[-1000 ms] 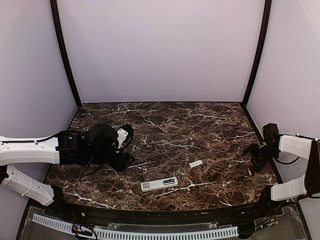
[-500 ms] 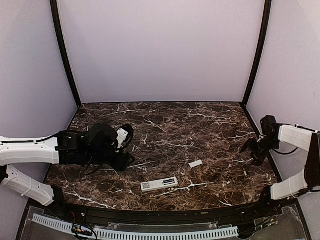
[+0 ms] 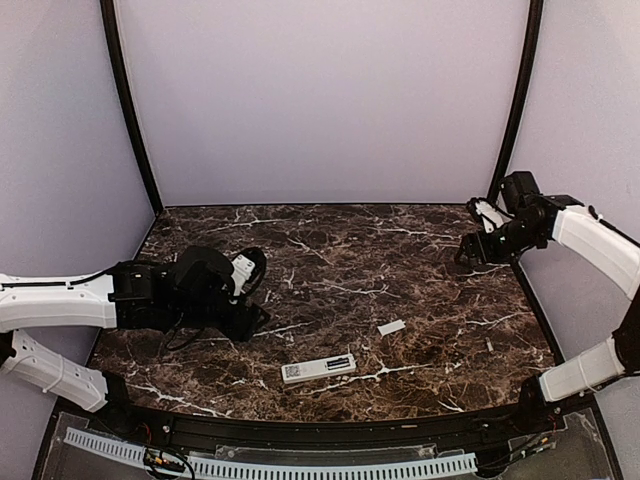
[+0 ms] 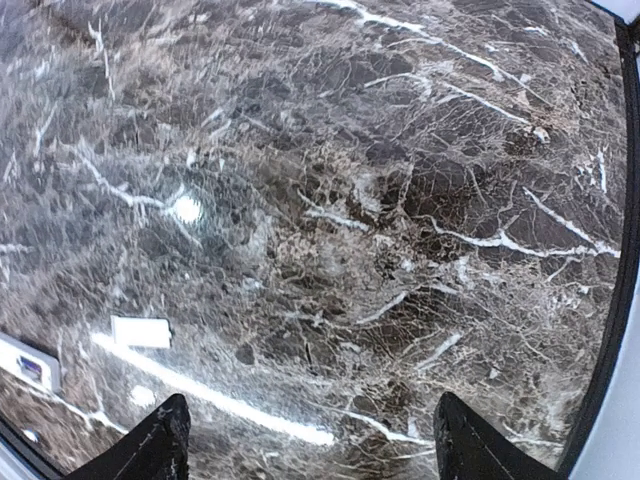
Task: Load the batteries into the remote control
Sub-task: Pick up the battery from the corner of the board.
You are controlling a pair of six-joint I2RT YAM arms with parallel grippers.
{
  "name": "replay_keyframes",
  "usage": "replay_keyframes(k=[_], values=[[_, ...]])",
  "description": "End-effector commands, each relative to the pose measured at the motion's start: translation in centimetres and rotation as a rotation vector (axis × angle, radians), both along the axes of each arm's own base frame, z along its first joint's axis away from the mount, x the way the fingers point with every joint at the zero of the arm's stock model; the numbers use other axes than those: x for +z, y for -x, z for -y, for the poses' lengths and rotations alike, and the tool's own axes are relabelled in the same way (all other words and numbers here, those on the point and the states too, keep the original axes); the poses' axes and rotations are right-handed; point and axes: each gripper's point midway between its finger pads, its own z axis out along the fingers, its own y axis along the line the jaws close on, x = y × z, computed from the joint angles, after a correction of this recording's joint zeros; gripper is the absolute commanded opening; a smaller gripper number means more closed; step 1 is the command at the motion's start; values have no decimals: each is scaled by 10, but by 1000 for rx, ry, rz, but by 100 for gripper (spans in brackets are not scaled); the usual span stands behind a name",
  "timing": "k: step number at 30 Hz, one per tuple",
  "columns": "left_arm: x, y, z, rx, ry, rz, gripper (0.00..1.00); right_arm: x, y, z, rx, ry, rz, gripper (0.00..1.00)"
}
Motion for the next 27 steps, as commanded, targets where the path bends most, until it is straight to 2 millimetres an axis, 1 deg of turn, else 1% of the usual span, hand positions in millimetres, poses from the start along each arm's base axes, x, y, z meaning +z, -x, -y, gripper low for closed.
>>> replay_keyframes(k=[1, 3, 4, 5, 7, 8, 9, 10, 11, 13, 15, 18, 23, 27], values=[[3, 0, -6, -2, 1, 30, 64, -3, 16, 17, 193, 242, -8, 81], [3, -1, -7, 3, -10, 34, 64, -10, 24, 15, 243, 256, -38, 81], [3, -2, -8, 7, -15, 35, 64, -18, 30, 19, 262, 283, -75, 81], [2, -2, -8, 7, -17, 36, 64, -30, 39, 26, 290, 329, -127, 81], [3, -2, -8, 7, -17, 39, 64, -64, 65, 50, 311, 454, -273, 81], [2, -2, -8, 6, -20, 40, 64, -79, 79, 57, 338, 488, -330, 80], [2, -3, -9, 8, -23, 43, 64, -92, 89, 57, 368, 488, -346, 79], [1, -3, -9, 8, -25, 44, 64, -97, 94, 49, 402, 460, -332, 80], [1, -3, -9, 8, -26, 45, 64, -97, 95, 45, 400, 444, -307, 80], [0, -4, -8, 5, -31, 42, 64, -100, 94, 43, 380, 426, -271, 82], [-2, -4, -7, 3, -38, 39, 64, -112, 105, 43, 406, 426, -308, 83], [-4, -5, -6, 2, -46, 34, 64, -117, 100, 42, 401, 427, -328, 84], [-6, -6, -10, 11, -67, 40, 64, -139, 107, 46, 418, 445, -424, 82], [-3, -8, -12, 22, -70, 55, 64, -150, 126, 54, 440, 470, -491, 77]])
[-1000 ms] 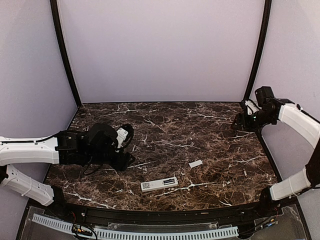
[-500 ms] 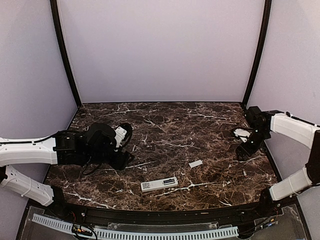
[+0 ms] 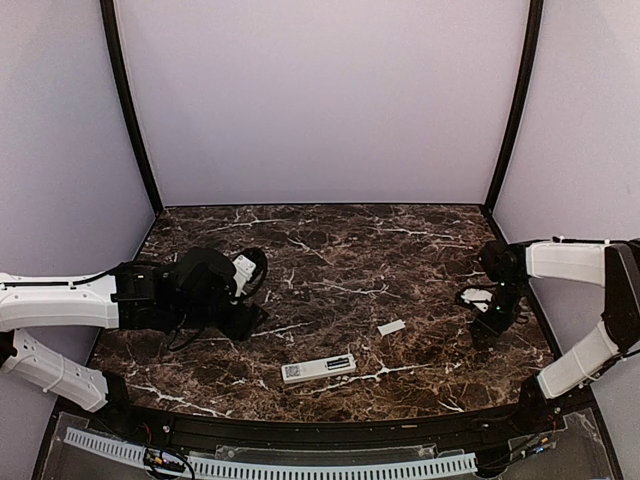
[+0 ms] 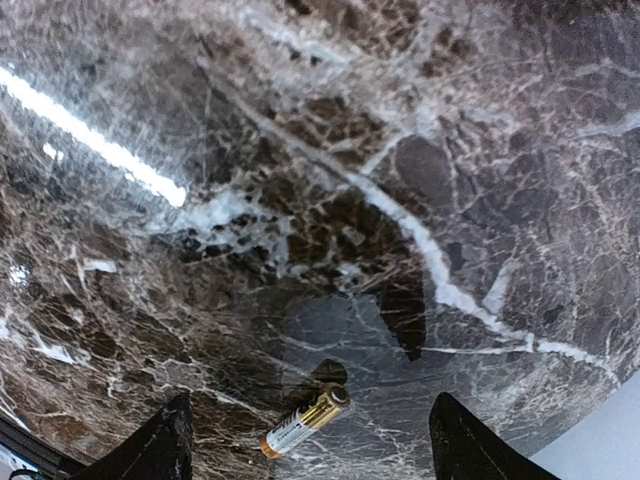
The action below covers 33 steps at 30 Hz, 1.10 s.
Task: Load the batteries into the remote control
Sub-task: Pick up the battery from the corner of the board.
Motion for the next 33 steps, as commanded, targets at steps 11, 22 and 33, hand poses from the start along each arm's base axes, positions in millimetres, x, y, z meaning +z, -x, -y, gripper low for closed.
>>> replay_keyframes(k=[11, 22, 33], values=[[1, -3, -8, 12, -35, 30, 64, -22, 19, 7, 32, 42, -100, 39], [1, -4, -7, 9, -38, 33, 64, -19, 7, 2, 30, 19, -73, 0], [3, -1, -4, -2, -7, 21, 65, 17, -15, -15, 31, -69, 49, 0]])
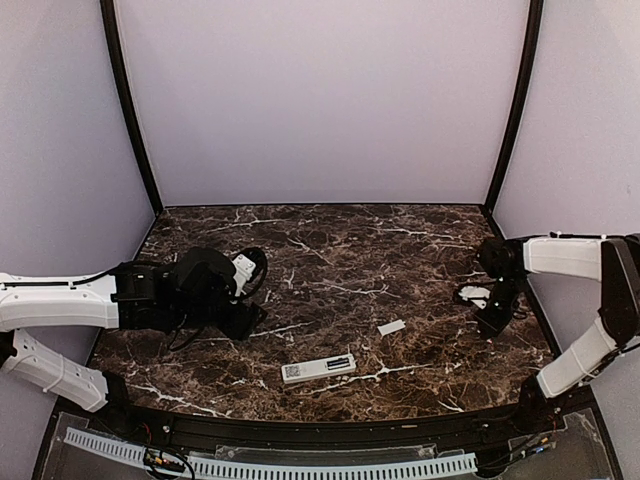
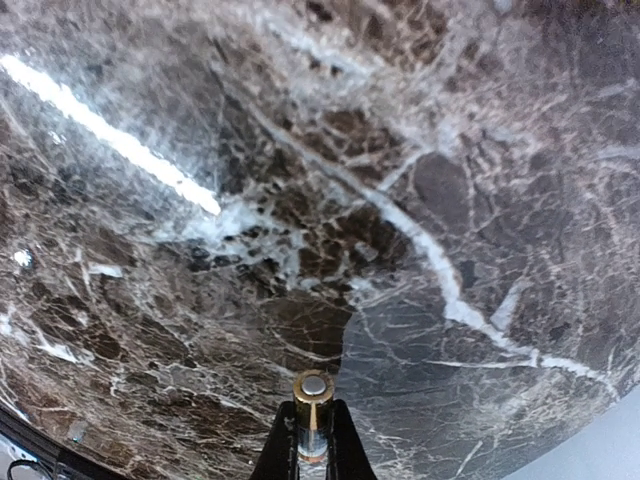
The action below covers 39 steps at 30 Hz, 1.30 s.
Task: Load the batteries into the remote control
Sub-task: Pick up the battery from the corner of the board, then pass from the right arm to the left
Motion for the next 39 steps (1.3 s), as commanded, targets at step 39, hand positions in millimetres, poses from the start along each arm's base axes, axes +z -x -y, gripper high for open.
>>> replay_keyframes(k=[39], values=[[175, -168, 61, -21, 408, 370, 80, 253, -151, -221, 388, -1011, 869, 0]])
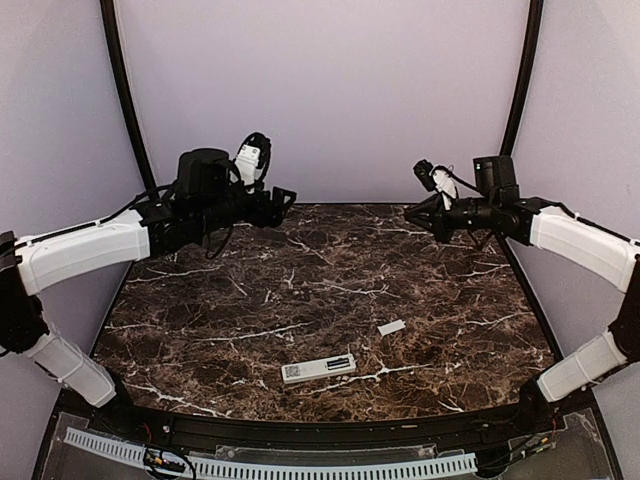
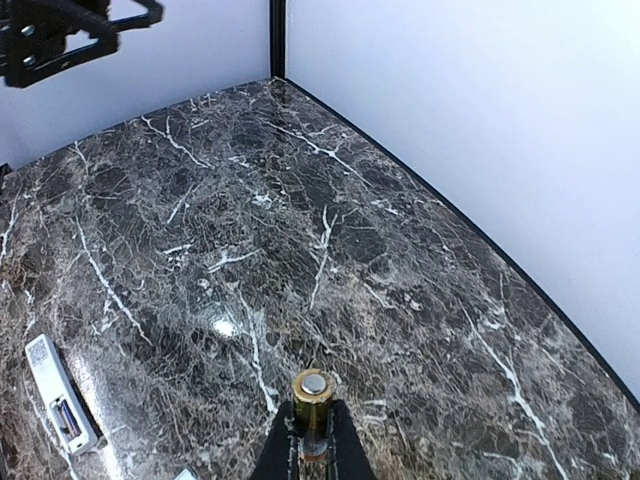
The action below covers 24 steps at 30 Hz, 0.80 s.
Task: Load the batteries into the remote control
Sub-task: Pass from the right arm to the left
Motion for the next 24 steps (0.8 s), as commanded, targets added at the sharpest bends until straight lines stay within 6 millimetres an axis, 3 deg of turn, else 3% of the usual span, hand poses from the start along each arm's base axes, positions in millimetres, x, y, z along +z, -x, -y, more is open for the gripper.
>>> replay_keyframes(k=[1, 4, 10, 14, 19, 24], values=[[22, -51, 25, -52, 71, 39, 80, 16, -19, -31, 100, -125, 11, 0], [21, -68, 34, -73, 105, 18, 81, 8, -24, -45, 112, -181, -67, 0], [-10, -100, 13, -61, 209, -64, 81, -7, -38, -65, 105, -179, -169, 0], [-29, -95, 26, -183, 109, -30, 79, -2, -41, -76, 129, -175, -194, 0], [-21, -76, 49, -356, 160, -15, 76, 27, -39, -84, 139, -219, -157, 0], [-14, -53, 68, -421, 139, 25, 74, 54, -33, -92, 114, -272, -124, 0]])
